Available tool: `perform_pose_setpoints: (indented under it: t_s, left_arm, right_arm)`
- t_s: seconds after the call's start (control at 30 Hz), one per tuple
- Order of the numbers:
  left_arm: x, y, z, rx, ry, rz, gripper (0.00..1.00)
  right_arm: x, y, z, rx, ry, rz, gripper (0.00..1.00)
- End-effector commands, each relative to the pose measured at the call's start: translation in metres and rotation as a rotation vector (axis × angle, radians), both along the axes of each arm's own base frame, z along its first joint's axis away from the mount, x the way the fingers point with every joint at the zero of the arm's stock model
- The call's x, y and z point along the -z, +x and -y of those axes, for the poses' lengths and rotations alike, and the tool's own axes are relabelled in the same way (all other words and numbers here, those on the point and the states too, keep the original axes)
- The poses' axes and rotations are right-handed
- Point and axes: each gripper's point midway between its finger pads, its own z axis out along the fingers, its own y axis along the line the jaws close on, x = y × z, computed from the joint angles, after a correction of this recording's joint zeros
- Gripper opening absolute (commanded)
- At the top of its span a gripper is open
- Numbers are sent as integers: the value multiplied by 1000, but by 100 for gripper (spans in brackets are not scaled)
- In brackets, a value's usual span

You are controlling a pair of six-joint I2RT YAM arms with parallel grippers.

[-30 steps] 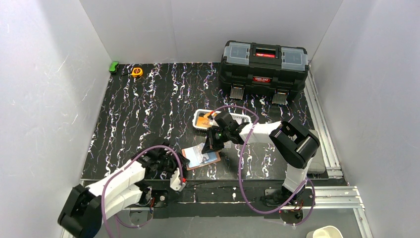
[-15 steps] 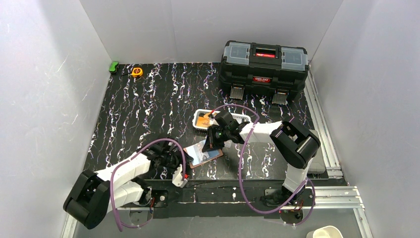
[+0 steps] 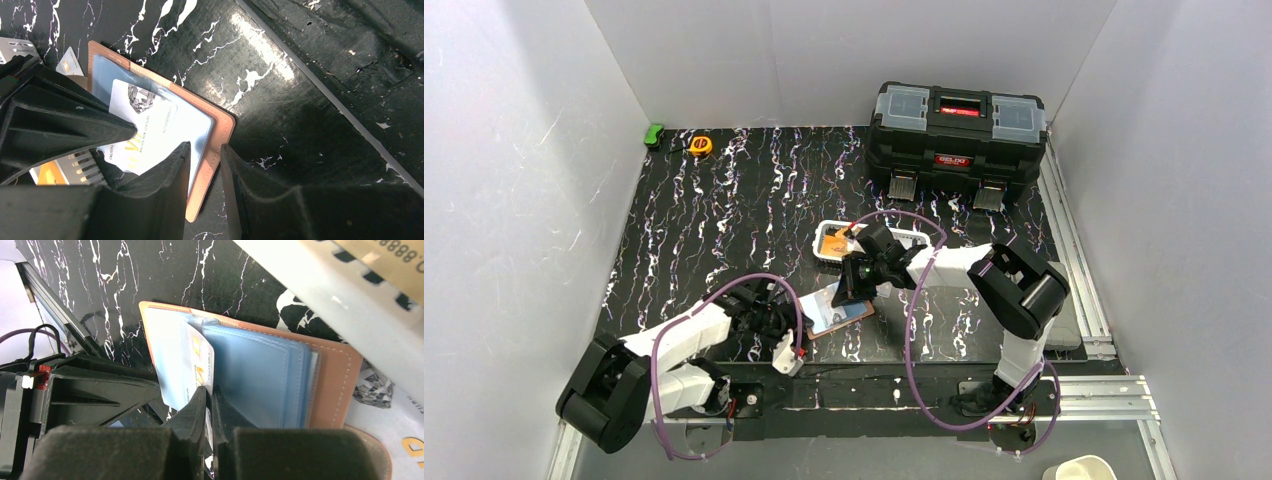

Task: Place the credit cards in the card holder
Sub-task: Insert the credit card into the card holder.

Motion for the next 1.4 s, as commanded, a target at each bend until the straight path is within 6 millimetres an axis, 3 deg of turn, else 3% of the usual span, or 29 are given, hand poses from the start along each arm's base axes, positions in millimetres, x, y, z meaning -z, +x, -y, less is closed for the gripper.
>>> perform_pose_setpoints:
  t_s: [0.0,0.17,0.4,0.5,0.87,1.37]
  left_arm:
    - [11,-6,-7,-15,50,-60,27]
    - [12,-6,-9,-20,62,-66,25]
    - [12,-8,-10,-22,55,-53,21]
    - [15,-8,-12,-25,68,-55,20]
    - [15,-7,-11,-26,61,-47,18]
    - [17,-1,-8,-26,54,-33,17]
  right_arm:
    - [51,-22,33,-44,-238,-43,11]
    - [57,-23,39,-83,-307,-35,18]
    - [45,-19,49,-117,-352,15,37]
    - [38,-16,46,-118,-347,29,40]
    - [24,-5,56,-105,-411,84,45]
    - [10,-9,24,-133,-292,91,46]
